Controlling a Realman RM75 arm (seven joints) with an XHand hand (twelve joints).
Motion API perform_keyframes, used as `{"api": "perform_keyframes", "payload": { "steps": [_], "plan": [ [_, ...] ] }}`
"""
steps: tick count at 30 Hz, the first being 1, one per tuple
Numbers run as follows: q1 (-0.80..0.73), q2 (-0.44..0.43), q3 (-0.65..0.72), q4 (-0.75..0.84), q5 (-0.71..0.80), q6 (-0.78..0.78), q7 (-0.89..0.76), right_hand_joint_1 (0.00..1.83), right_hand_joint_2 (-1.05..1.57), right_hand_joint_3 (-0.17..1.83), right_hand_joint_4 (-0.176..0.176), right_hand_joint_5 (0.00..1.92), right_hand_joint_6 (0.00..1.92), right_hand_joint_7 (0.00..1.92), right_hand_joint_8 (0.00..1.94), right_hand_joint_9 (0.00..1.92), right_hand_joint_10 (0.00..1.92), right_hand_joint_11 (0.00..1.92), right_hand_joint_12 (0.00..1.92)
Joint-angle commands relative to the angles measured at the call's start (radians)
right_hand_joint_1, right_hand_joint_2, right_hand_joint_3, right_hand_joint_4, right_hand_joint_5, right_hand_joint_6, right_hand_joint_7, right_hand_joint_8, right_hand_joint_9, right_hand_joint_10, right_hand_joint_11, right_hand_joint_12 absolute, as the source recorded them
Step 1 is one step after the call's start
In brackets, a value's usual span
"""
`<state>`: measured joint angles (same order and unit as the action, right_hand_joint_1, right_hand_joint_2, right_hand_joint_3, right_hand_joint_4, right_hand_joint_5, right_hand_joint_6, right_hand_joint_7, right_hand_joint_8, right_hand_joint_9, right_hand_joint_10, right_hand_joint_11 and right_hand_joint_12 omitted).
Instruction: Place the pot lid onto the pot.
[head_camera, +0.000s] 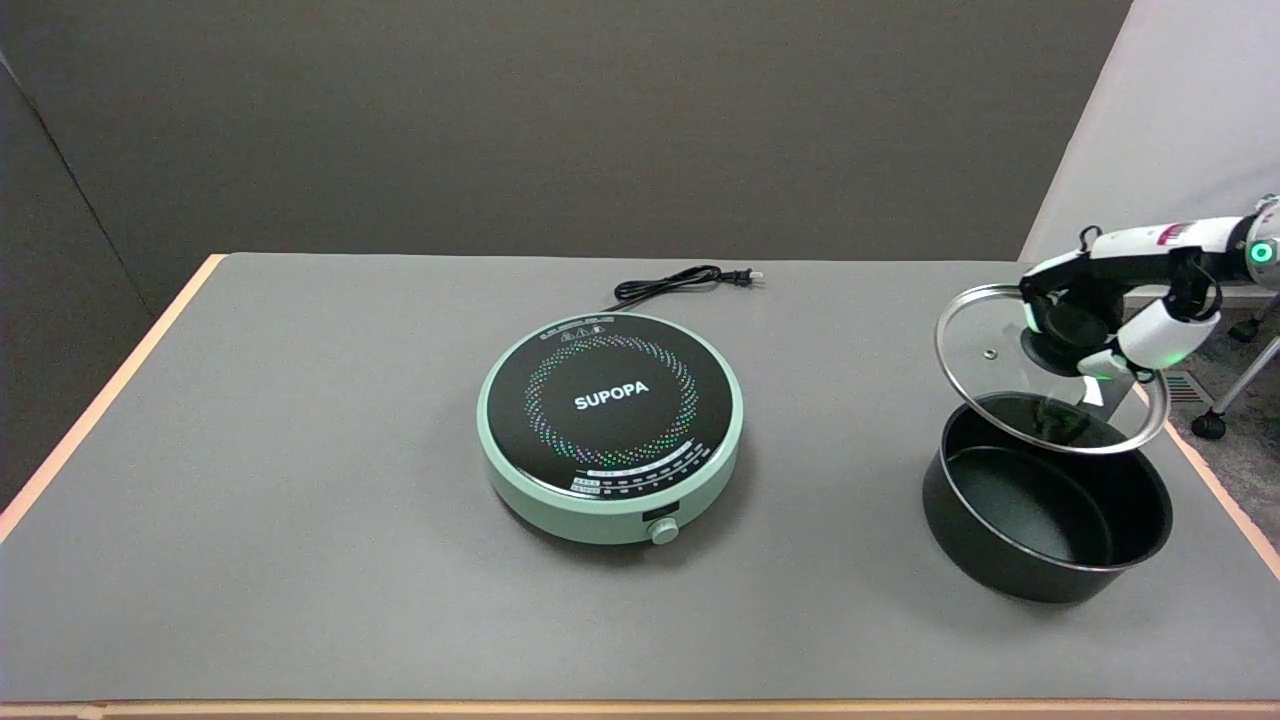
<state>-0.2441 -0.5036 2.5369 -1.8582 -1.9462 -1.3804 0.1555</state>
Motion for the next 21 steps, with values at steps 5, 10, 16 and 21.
{"api": "perform_keyframes", "payload": {
  "steps": [5,10,16,21],
  "plan": [
    [-0.179,-0.038,0.096,-0.002,-0.095,-0.002,0.0,1.3,0.96,0.71,0.176,0.38,1.73,0.67,1.7,0.51,1.92,0.19,1.75],
    [-0.192,-0.038,0.096,-0.005,-0.039,-0.002,0.002,1.3,0.96,0.71,0.176,0.38,1.74,0.68,1.7,0.52,1.92,0.19,1.75],
    [-0.208,-0.039,0.098,-0.009,0.04,-0.033,0.002,1.3,0.96,0.71,0.176,0.38,1.74,0.67,1.7,0.53,1.92,0.19,1.76],
    [-0.209,-0.045,0.099,-0.012,0.084,-0.058,0.002,1.3,0.97,0.7,0.176,0.38,1.74,0.67,1.71,0.52,1.92,0.17,1.77]
  ]
}}
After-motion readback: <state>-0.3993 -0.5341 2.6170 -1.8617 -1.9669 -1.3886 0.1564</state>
